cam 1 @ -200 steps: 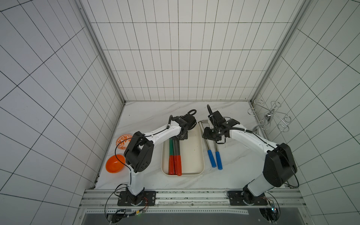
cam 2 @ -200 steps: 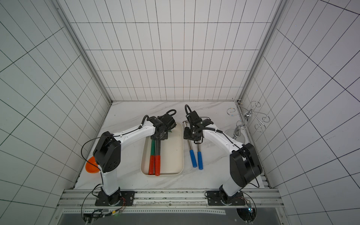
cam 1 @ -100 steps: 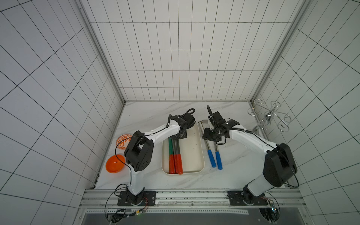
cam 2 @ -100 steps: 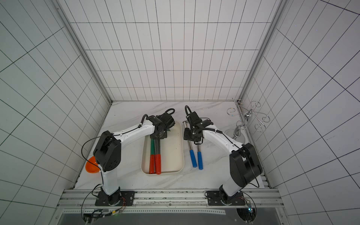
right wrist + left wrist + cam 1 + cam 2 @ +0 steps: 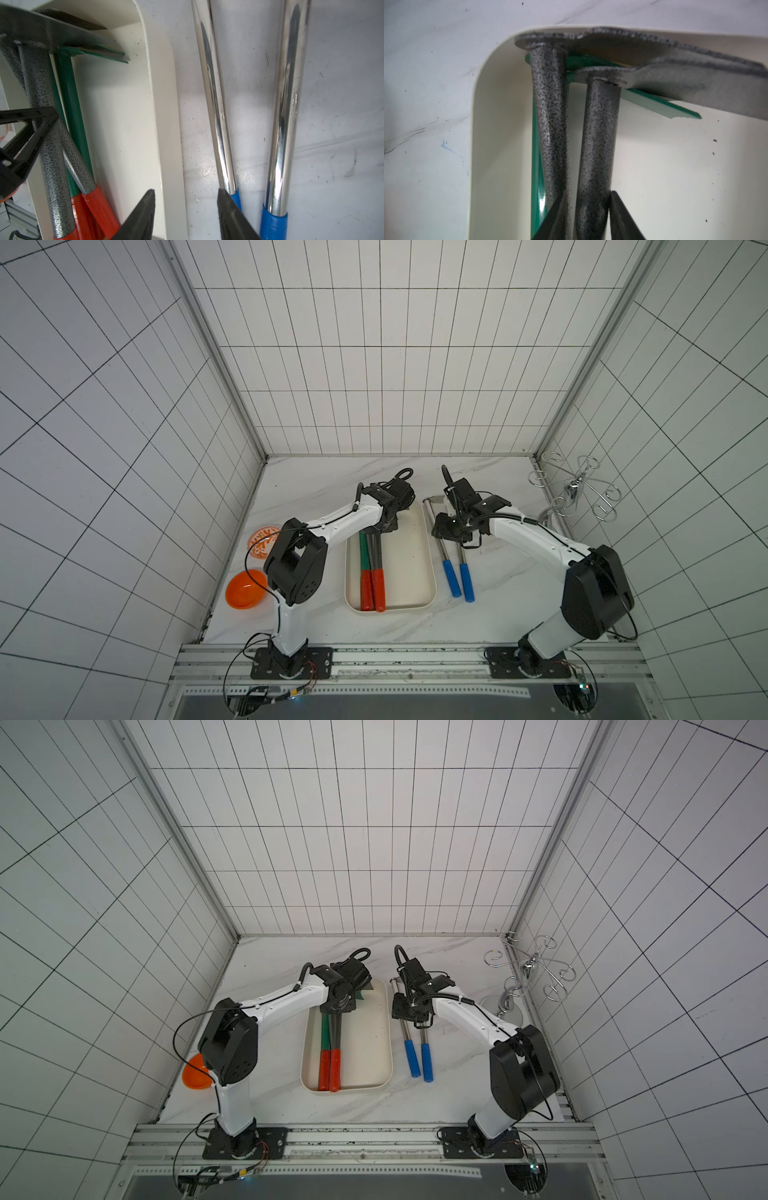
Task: Put the small hoe into the storage box
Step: Place the hoe in the storage box.
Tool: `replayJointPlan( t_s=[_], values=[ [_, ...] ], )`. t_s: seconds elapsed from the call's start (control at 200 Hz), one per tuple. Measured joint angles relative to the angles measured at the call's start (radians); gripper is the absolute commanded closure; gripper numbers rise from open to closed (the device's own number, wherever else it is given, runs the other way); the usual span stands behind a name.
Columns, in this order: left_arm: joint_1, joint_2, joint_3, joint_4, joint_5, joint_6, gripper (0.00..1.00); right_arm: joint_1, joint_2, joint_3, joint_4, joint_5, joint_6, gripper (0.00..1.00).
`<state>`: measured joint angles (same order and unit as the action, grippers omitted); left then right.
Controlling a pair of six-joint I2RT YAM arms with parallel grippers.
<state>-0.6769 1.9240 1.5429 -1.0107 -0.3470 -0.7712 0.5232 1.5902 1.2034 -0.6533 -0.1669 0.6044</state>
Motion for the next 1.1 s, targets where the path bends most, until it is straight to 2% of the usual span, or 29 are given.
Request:
replayJointPlan(
  t_s=[0.4, 0.695, 0.87, 1.1],
  values=[
    [0.0, 0.0, 0.0, 0.005, 0.0, 0.001, 0.62, 0.0, 0.0, 0.0, 0.0, 0.0, 0.0, 0.5],
    [0.0, -0.011, 0.0, 0.005, -0.004, 0.008, 0.57, 0.0, 0.0, 0.0, 0.0, -0.001, 0.0, 0.5],
    [0.0, -0.076, 0.0, 0.012, -0.024, 0.031, 0.54, 0.0, 0.0, 0.0, 0.0, -0.001, 0.0, 0.5],
    [0.014, -0.225, 0.0, 0.032, -0.058, 0.083, 0.52, 0.0, 0.0, 0.0, -0.001, 0.0, 0.0, 0.5]
  ],
)
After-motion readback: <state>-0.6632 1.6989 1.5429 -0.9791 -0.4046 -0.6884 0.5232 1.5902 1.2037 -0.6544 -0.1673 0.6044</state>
